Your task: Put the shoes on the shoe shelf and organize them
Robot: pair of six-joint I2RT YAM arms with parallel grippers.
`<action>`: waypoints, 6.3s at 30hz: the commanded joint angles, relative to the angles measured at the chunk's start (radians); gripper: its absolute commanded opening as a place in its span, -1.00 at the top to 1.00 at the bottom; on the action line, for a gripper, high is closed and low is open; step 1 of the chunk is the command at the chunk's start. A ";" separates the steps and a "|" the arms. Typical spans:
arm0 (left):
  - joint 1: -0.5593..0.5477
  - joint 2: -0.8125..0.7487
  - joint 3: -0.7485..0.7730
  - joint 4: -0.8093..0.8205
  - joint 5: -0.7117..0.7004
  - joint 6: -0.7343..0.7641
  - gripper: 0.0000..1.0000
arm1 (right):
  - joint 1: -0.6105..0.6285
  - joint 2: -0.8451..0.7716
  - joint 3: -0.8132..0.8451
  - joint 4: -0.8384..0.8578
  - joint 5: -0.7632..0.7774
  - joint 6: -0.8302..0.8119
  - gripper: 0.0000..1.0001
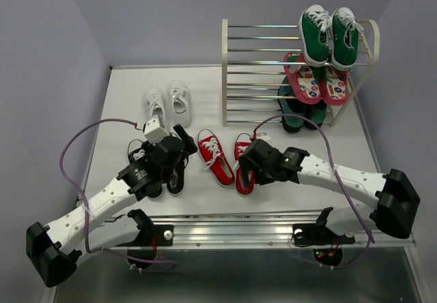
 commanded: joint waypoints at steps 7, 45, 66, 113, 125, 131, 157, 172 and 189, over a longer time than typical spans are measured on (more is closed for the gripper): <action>0.003 -0.008 -0.024 0.041 -0.029 0.038 -0.98 | 0.089 0.002 -0.002 0.081 -0.083 0.072 -1.00; 0.005 0.012 -0.048 0.130 -0.061 0.050 -0.98 | 0.135 0.119 0.037 0.023 0.271 0.201 0.99; 0.006 0.049 -0.048 0.151 -0.051 0.043 -0.98 | 0.144 -0.134 0.012 -0.031 0.475 0.097 0.98; 0.008 -0.016 -0.087 0.174 -0.003 0.030 -0.98 | -0.368 0.314 0.282 0.581 0.258 -0.428 0.99; 0.008 -0.020 -0.088 0.151 -0.012 0.018 -0.98 | -0.417 0.366 0.313 0.590 0.275 -0.434 0.99; 0.008 -0.020 -0.087 0.145 -0.014 0.015 -0.98 | -0.426 0.380 0.304 0.602 0.285 -0.425 0.99; 0.008 -0.051 -0.090 0.105 0.003 -0.009 -0.98 | -0.426 0.289 0.256 0.546 0.229 -0.322 -0.81; 0.008 -0.062 -0.091 0.044 0.034 -0.040 -0.98 | -0.092 0.022 0.086 0.342 -0.060 -0.417 -1.00; 0.008 -0.066 -0.113 0.011 0.058 -0.077 -0.98 | 0.167 0.237 0.089 0.406 0.045 -0.279 -1.00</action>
